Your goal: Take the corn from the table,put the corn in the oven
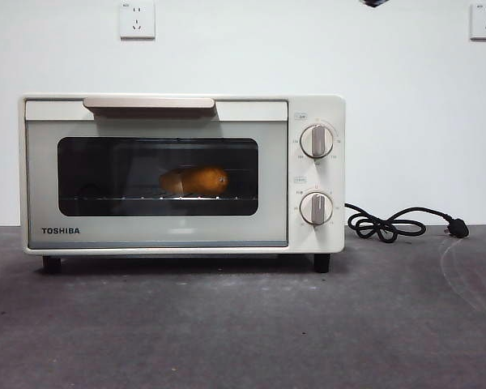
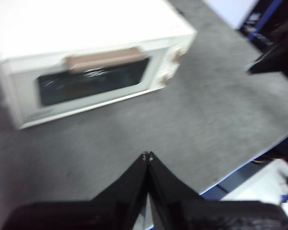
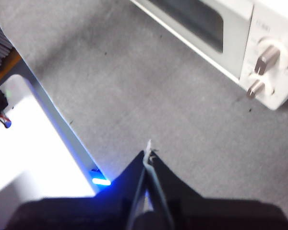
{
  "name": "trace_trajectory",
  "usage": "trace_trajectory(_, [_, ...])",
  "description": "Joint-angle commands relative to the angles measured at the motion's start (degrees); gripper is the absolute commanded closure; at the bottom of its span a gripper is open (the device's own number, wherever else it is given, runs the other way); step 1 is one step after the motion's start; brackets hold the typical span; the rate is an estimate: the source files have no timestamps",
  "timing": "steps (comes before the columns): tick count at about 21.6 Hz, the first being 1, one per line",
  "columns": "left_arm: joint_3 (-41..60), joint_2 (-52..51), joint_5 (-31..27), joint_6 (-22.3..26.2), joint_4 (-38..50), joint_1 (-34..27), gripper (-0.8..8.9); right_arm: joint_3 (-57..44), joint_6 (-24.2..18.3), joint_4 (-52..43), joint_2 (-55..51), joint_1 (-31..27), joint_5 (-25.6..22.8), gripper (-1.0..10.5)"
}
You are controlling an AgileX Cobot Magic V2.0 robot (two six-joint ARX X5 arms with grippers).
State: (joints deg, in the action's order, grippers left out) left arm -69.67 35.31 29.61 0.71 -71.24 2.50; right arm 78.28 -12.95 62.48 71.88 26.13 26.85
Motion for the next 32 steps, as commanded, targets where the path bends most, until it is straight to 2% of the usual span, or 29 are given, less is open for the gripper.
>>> trace_trajectory(1, [0.15, -1.53, -2.82, -0.92, -2.56, 0.13, 8.21, 0.15, -0.57, -0.83, 0.28, 0.0, 0.15, 9.5])
trace_trajectory(11, [0.15, -2.23, -3.02, -2.01, -4.31, 0.13, 8.18, 0.15, -0.57, -1.33, 0.28, 0.0, -0.74, 9.5])
trace_trajectory(27, [0.15, 7.58, -4.28, -1.99, -2.08, 1.05, 8.18, 0.17, -0.57, -5.29, 0.28, 0.0, -13.14, 9.5])
trace_trajectory(32, [0.15, 5.05, -4.13, -2.16, 2.97, 1.05, 8.17, 0.17, -0.57, -7.5, 0.28, -0.02, -13.86, 9.5])
